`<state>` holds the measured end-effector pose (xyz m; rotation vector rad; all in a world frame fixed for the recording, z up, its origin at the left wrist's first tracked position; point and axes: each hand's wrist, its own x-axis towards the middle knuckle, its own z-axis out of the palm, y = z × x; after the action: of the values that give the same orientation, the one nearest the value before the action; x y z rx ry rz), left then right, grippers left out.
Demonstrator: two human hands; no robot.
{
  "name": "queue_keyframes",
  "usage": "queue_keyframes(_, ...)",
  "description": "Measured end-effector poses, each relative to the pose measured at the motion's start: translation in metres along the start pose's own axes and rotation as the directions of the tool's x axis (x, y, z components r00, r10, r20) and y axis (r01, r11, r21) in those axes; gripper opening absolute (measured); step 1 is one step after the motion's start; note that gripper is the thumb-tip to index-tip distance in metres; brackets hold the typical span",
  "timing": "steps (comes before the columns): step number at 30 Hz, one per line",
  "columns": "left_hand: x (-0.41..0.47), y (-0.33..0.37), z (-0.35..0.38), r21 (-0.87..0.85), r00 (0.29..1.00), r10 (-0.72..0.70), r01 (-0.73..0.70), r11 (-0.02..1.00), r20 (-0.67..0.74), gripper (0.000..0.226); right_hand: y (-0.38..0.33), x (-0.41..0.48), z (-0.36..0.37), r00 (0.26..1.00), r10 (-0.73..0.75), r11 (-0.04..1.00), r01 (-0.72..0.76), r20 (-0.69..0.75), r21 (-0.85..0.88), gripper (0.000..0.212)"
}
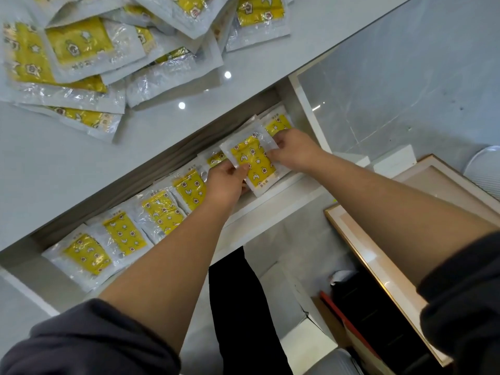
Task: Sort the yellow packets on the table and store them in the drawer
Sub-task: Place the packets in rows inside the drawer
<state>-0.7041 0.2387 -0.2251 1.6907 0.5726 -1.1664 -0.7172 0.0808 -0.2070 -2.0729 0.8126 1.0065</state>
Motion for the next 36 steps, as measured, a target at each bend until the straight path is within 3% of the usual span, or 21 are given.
queue_keyframes(4, 0.019, -0.004, -0.004, 0.238, 0.993, 0.025, 0.002, 0.971, -0.113, 0.004, 0.004, 0.005, 0.010, 0.996, -0.022, 0.990, 0.009, -0.088, -0.139, 0.021)
queue_keyframes(7, 0.032, -0.008, -0.007, 0.449, 0.994, 0.040, 0.010, 0.894, -0.103, 0.023, 0.005, 0.009, 0.017, 0.991, -0.016, 0.959, -0.023, -0.136, -0.281, 0.016)
queue_keyframes(11, 0.042, -0.003, -0.003, 0.519, 0.997, 0.018, 0.024, 0.855, -0.077, 0.031, 0.003, 0.008, 0.022, 0.965, -0.158, 0.884, 0.044, -0.209, -0.466, 0.028)
queue_keyframes(13, 0.045, 0.001, 0.000, 0.580, 0.996, -0.003, 0.051, 0.813, -0.084, 0.034, 0.004, 0.008, 0.021, 0.971, -0.145, 0.883, 0.040, -0.191, -0.468, 0.031)
queue_keyframes(19, 0.036, 0.009, -0.005, 0.735, 0.995, 0.000, 0.072, 0.675, -0.097, 0.035, 0.000, 0.008, 0.017, 0.978, -0.044, 0.939, -0.029, -0.203, -0.343, 0.030)
queue_keyframes(21, 0.021, 0.016, -0.011, 0.769, 0.996, 0.061, 0.006, 0.640, -0.058, 0.034, -0.005, 0.002, 0.014, 0.976, -0.033, 0.958, -0.030, -0.216, -0.286, 0.030)
queue_keyframes(24, -0.012, 0.032, -0.018, 0.716, 0.979, 0.200, -0.168, 0.677, 0.042, 0.029, -0.013, -0.017, 0.004, 0.958, -0.048, 0.984, -0.003, -0.281, -0.179, 0.021)
queue_keyframes(29, -0.078, 0.077, -0.038, 0.605, 0.911, 0.380, -0.397, 0.690, 0.164, 0.029, -0.042, -0.063, -0.014, 0.904, -0.109, 0.993, 0.119, -0.414, -0.001, 0.009)
queue_keyframes(33, -0.102, 0.114, -0.063, 0.597, 0.831, 0.547, -0.492, 0.634, 0.105, 0.026, -0.076, -0.092, -0.031, 0.855, -0.090, 0.962, 0.208, -0.511, 0.179, 0.008)
queue_keyframes(36, -0.097, 0.144, -0.078, 0.640, 0.729, 0.682, -0.554, 0.533, 0.063, 0.014, -0.104, -0.095, -0.042, 0.860, -0.004, 0.907, 0.218, -0.510, 0.360, 0.009)
